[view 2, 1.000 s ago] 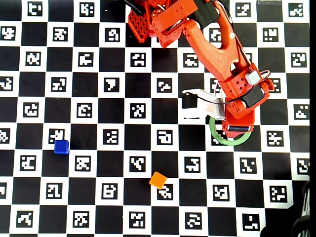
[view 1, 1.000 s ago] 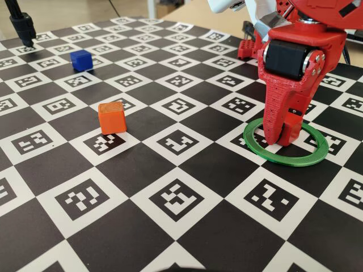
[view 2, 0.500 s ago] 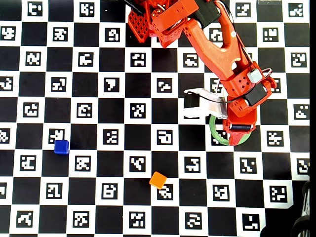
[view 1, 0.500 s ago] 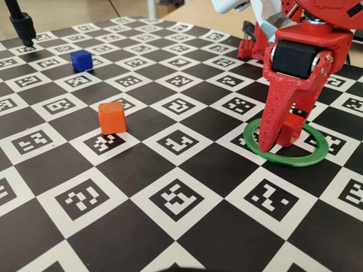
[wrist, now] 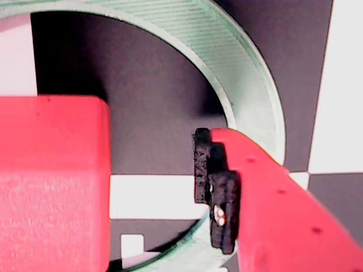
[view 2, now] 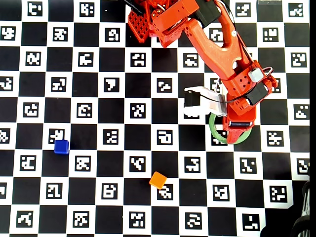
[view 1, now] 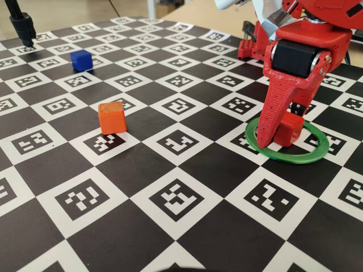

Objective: Grab the red cube then put it in the green circle then put the blue cube on top and finally the orange cube on top

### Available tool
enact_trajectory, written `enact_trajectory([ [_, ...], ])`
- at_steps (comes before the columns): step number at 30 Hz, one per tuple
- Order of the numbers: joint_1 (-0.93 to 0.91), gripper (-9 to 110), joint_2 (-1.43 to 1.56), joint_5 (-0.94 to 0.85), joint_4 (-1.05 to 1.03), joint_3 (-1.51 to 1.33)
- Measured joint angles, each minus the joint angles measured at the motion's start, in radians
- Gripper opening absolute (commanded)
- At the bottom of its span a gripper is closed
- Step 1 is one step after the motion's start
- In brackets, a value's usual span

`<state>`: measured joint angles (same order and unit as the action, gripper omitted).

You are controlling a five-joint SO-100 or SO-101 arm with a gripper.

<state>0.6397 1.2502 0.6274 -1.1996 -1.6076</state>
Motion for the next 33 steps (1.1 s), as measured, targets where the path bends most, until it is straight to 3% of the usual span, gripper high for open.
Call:
enact_trajectory([
  [18, -0.13, 42, 0.229, -0.127, -0.285, 0.147],
  [26, -0.276, 41, 0.236, -0.37, -0.482, 0.25],
  [33, -0.443, 41, 0.236, -0.522, -0.515, 0.262],
])
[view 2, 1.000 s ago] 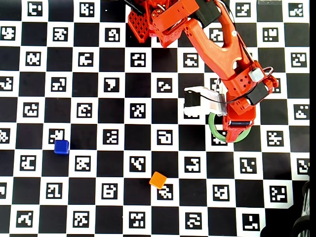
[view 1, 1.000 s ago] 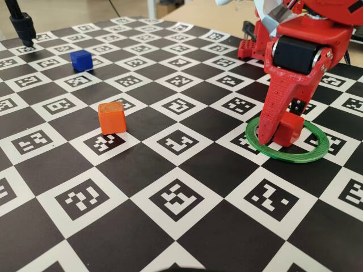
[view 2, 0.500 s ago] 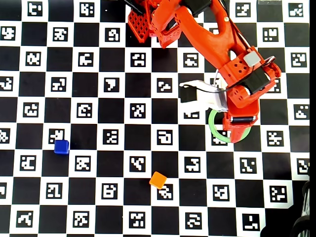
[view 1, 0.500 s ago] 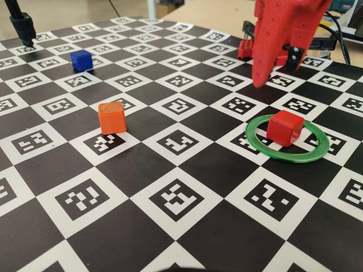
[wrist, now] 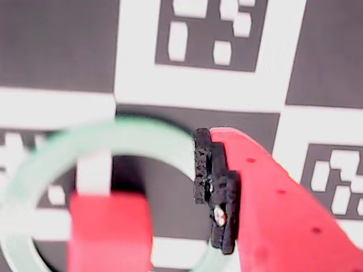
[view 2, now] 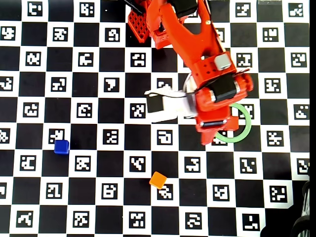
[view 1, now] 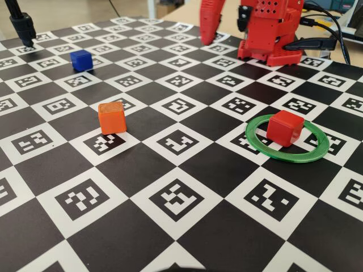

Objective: Grab the red cube then put it in the green circle then put the blue cube on top and finally the orange cube on top

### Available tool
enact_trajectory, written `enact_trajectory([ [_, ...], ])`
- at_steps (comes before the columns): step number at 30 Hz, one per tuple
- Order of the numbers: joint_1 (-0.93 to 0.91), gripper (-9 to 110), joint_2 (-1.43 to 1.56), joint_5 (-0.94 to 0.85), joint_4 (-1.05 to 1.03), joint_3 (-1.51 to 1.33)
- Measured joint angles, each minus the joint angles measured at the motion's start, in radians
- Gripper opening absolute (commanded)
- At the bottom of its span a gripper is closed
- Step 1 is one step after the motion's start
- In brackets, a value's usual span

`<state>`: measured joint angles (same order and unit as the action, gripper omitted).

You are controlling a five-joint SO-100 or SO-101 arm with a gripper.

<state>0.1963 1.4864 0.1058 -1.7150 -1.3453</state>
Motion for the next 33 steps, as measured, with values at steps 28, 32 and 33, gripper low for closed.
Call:
enact_trajectory([
  [28, -0.775, 43, -0.017, -0.756, 0.029, 0.067],
  [32, -0.841, 45, -0.121, -0.813, 0.026, 0.179],
  [33, -0.851, 45, -0.155, -0.821, 0.02, 0.213],
])
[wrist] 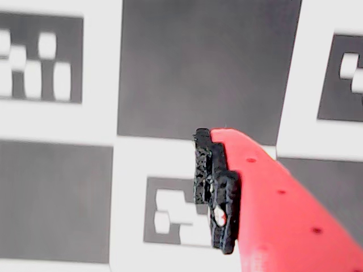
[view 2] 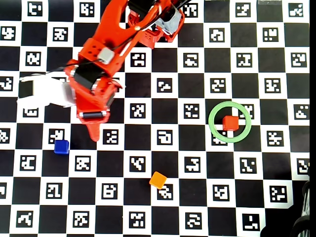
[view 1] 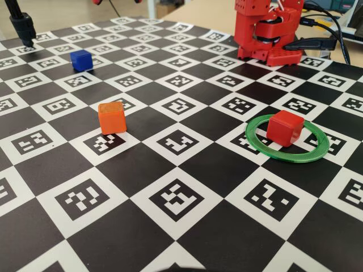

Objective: Grab the red cube then put it in the green circle then put the blue cube on top and finally the orange cube on top

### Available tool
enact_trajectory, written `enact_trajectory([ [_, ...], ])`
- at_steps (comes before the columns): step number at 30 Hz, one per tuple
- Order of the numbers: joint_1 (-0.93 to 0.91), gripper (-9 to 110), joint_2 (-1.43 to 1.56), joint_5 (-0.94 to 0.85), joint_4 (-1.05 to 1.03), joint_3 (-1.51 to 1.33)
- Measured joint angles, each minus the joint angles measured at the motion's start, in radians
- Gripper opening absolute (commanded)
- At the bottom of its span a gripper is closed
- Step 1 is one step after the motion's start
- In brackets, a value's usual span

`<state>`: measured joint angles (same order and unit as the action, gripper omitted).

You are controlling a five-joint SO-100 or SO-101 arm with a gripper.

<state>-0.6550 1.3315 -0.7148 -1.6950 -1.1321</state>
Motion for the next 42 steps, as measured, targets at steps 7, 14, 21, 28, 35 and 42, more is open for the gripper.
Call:
enact_trajectory([
  [7, -0.043, 46, -0.258, -0.003, -0.043, 0.314],
  [14, -0.043, 47, -0.393, 0.008, -0.043, 0.483],
  [21, -0.043, 47, -0.503, 0.008, -0.043, 0.618],
  [28, -0.043, 47, -0.598, 0.008, -0.043, 0.721],
  [35, -0.043, 47, -0.67, 0.002, -0.043, 0.793],
  [42, -0.043, 47, -0.716, -0.044, -0.043, 0.804],
])
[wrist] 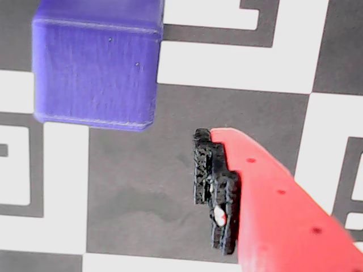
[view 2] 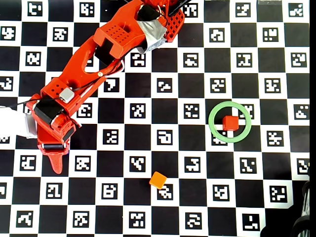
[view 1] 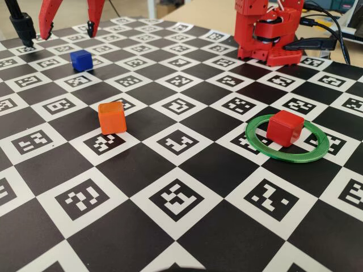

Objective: Grab the red cube then put it in the green circle then put the blue cube on top and finally the orange cube on top

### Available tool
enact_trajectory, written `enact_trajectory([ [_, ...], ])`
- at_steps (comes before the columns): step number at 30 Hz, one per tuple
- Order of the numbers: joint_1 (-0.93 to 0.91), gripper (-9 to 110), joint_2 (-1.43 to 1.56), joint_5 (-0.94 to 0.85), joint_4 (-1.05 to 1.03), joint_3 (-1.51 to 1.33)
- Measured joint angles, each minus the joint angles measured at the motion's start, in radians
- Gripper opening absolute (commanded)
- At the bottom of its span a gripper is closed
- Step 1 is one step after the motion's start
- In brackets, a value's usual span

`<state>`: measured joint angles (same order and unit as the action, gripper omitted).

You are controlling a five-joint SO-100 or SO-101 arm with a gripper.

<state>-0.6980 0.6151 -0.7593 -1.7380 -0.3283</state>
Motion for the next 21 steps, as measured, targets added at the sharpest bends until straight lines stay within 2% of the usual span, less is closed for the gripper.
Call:
enact_trajectory([
  [21, -0.018, 48, -0.051, -0.011, 0.1, -0.091],
])
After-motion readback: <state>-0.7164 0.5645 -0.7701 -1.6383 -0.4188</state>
